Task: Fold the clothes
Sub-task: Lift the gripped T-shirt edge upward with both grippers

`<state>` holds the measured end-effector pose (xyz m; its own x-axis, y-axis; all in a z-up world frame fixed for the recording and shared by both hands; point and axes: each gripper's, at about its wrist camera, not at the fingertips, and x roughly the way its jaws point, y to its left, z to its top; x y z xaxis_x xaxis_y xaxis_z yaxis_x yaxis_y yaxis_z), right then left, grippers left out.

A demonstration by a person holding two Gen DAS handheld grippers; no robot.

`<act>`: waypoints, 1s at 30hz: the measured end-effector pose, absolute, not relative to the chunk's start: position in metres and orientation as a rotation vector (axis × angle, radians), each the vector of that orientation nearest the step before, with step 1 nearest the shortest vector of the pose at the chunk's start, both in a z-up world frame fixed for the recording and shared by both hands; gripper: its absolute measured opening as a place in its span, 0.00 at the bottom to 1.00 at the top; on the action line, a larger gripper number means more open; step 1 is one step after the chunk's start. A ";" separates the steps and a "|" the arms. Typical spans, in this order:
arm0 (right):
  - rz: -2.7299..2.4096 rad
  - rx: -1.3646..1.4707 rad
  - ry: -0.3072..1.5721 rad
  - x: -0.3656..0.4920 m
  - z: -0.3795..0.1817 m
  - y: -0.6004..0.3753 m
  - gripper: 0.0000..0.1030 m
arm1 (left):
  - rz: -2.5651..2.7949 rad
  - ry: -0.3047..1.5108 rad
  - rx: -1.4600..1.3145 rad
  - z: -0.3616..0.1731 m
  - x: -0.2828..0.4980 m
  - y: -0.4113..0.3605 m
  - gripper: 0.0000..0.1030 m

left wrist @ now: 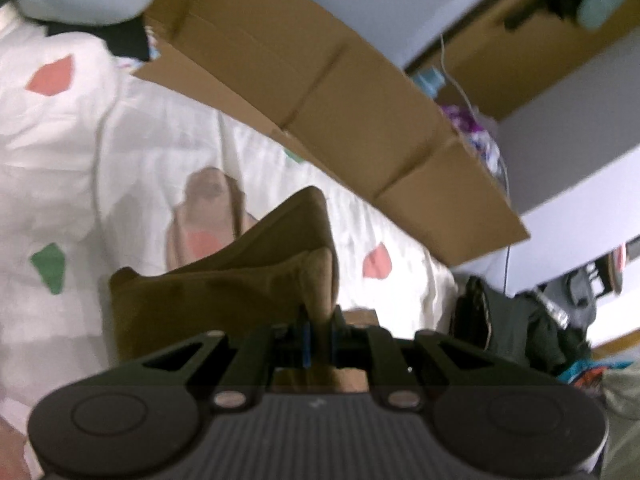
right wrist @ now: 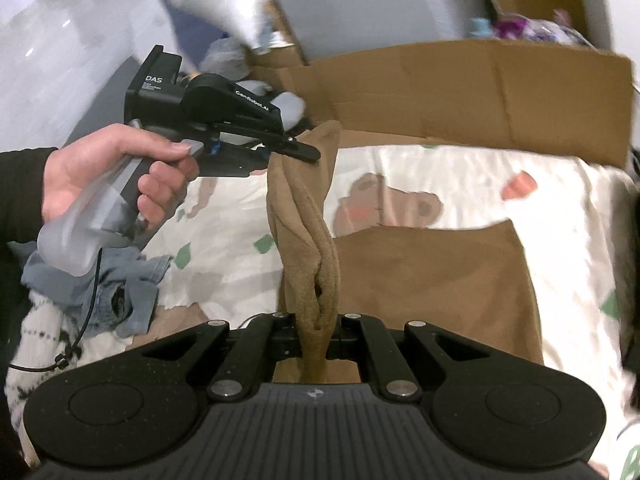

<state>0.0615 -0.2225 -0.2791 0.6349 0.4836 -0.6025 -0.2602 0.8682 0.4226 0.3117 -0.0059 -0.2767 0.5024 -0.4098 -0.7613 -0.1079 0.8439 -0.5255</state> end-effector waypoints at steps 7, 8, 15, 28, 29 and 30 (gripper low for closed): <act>0.345 0.391 0.802 0.053 -0.308 -0.254 0.02 | -0.244 1.097 -0.455 -0.308 0.330 -0.061 0.09; 0.333 0.399 0.809 0.052 -0.313 -0.258 0.02 | -0.247 1.103 -0.449 -0.313 0.332 -0.068 0.09; 0.269 0.459 0.856 0.046 -0.343 -0.279 0.02 | -0.254 1.115 -0.427 -0.339 0.337 -0.102 0.09; 0.170 0.575 0.913 0.025 -0.378 -0.301 0.02 | -0.290 1.136 -0.369 -0.356 0.337 -0.152 0.09; 0.163 0.584 0.916 0.023 -0.380 -0.304 0.02 | -0.293 1.138 -0.366 -0.358 0.337 -0.155 0.09; 0.155 0.595 0.918 0.022 -0.382 -0.307 0.02 | -0.297 1.140 -0.363 -0.359 0.336 -0.159 0.09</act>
<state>0.0217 -0.3067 -0.3825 0.6087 0.3716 -0.7010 0.1210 0.8297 0.5449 0.3363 -0.1591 -0.3592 0.3896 -0.4092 -0.8251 0.0450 0.9033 -0.4267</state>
